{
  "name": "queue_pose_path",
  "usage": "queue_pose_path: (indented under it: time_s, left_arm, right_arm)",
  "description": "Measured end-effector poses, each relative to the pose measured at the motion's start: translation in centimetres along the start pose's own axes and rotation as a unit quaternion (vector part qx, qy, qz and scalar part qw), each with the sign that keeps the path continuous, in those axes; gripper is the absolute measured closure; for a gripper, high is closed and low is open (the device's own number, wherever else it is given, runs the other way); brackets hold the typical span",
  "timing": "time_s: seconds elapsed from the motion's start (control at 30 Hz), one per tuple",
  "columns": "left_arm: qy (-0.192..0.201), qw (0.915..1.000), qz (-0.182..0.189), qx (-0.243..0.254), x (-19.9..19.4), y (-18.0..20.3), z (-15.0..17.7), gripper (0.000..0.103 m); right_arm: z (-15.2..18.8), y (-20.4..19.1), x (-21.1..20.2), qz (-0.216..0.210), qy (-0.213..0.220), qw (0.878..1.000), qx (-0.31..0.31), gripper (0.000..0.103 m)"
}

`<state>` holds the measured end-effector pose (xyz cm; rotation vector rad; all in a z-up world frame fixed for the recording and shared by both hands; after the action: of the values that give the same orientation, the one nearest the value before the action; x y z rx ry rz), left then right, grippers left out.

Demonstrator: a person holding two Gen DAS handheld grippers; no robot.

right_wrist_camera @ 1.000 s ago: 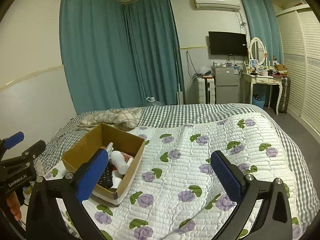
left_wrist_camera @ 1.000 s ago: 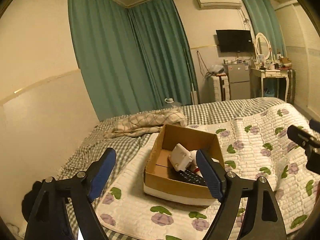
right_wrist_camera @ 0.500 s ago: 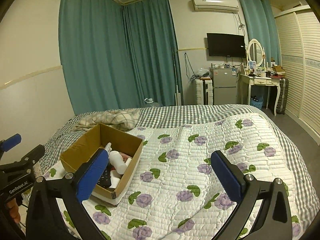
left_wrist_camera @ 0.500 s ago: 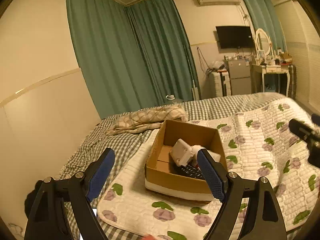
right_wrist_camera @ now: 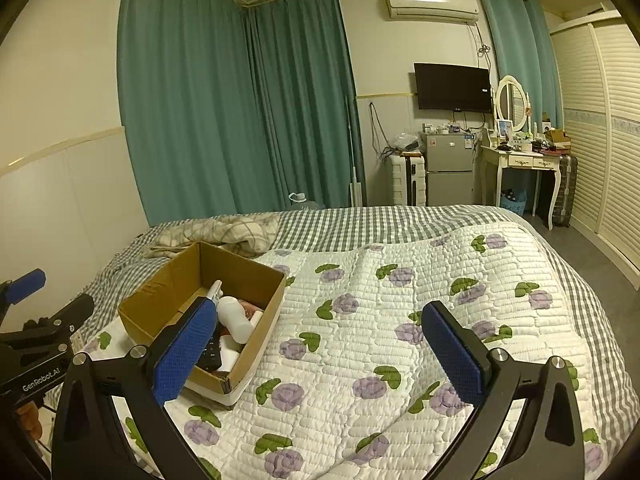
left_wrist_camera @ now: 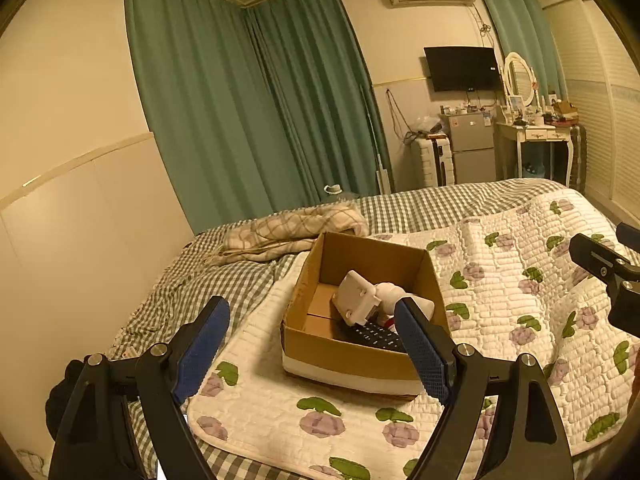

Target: Organize rigid objects

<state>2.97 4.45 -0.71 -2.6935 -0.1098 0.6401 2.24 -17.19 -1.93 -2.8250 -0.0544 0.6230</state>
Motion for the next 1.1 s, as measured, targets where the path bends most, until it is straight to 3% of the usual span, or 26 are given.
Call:
queue_pose_path:
  time_s: [1.1]
  left_arm:
    - [0.001,1.0000,0.000,-0.007,-0.23,-0.23,-0.19,0.016]
  right_arm:
    - [0.05,0.17,0.25,-0.006,-0.009,1.000,-0.007,0.000]
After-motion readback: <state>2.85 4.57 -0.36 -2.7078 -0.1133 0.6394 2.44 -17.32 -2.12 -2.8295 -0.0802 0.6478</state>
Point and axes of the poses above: each gripper's, at about its wrist camera, not at the fingertips, and x roughly the way its jaws point, y to its right, z to its underside, the point moved 5 cm from there along x, roughly the way its jaws point, and after that the axes turned 6 degrees about x, right-handed, at the moved point
